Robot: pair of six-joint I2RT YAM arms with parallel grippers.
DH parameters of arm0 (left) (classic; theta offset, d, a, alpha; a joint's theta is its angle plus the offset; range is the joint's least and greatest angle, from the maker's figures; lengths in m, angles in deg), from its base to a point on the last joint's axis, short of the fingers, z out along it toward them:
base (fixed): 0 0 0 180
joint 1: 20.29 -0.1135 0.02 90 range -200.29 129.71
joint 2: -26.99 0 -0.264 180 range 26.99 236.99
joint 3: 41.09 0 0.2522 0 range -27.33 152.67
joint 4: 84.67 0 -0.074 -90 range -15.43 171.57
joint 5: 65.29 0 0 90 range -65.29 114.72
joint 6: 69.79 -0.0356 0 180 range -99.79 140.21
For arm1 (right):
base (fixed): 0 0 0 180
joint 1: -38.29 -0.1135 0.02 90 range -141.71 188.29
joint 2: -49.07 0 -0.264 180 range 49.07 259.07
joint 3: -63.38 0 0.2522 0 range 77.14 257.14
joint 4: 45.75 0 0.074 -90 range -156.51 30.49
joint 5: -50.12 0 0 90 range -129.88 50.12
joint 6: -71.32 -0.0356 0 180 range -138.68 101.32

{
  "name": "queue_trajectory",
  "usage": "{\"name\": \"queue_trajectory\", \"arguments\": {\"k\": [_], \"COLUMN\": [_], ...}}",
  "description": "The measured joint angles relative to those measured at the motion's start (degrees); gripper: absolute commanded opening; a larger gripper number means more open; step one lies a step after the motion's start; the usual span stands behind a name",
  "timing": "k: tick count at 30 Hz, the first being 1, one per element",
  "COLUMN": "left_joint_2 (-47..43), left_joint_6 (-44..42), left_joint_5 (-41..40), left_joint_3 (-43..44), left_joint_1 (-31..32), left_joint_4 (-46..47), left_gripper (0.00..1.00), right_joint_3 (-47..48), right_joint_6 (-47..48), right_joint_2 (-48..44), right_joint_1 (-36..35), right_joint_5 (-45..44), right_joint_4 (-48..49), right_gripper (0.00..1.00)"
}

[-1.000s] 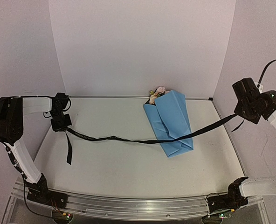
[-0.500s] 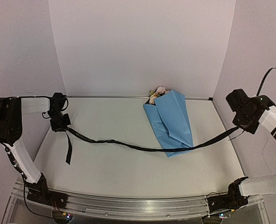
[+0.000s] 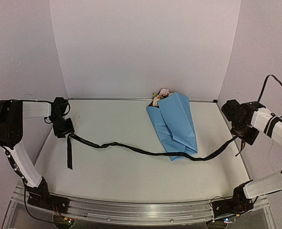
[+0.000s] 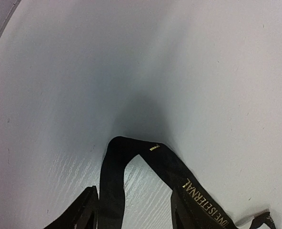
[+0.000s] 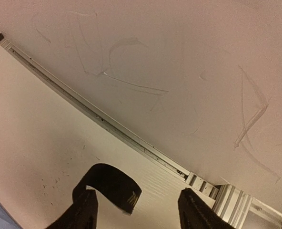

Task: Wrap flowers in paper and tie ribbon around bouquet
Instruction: Place the ribbon at the center of the board, then pick up the folded bouquet from the corner of the board.

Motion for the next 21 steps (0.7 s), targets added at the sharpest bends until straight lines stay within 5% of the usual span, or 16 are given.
{"name": "queue_trajectory", "arguments": {"k": [3, 9, 14, 21], "left_joint_2": [-0.01, -0.85, -2.82, -1.58], "left_joint_6": [-0.43, -0.89, 0.3, 7.21], "left_joint_5": [0.74, 4.15, 8.88, 15.66], "left_joint_3": [0.06, 1.78, 4.11, 6.24], "left_joint_1": [0.0, 0.0, 1.52, 11.36], "left_joint_4": [0.5, 1.26, 3.92, 12.38], "left_gripper": [0.67, 0.71, 0.71, 0.68], "right_joint_3": [0.06, 1.65, 1.97, 7.98], "right_joint_6": [-0.06, 4.04, 14.28, 26.17], "right_joint_2": [0.2, 0.71, -0.22, 10.45], "right_joint_1": [0.0, 0.0, -0.29, -11.19], "right_joint_5": [0.42, 3.19, 14.66, 24.99], "right_joint_4": [0.33, 2.04, 11.58, 22.19], "right_gripper": [0.98, 0.98, 0.98, 0.93]}}
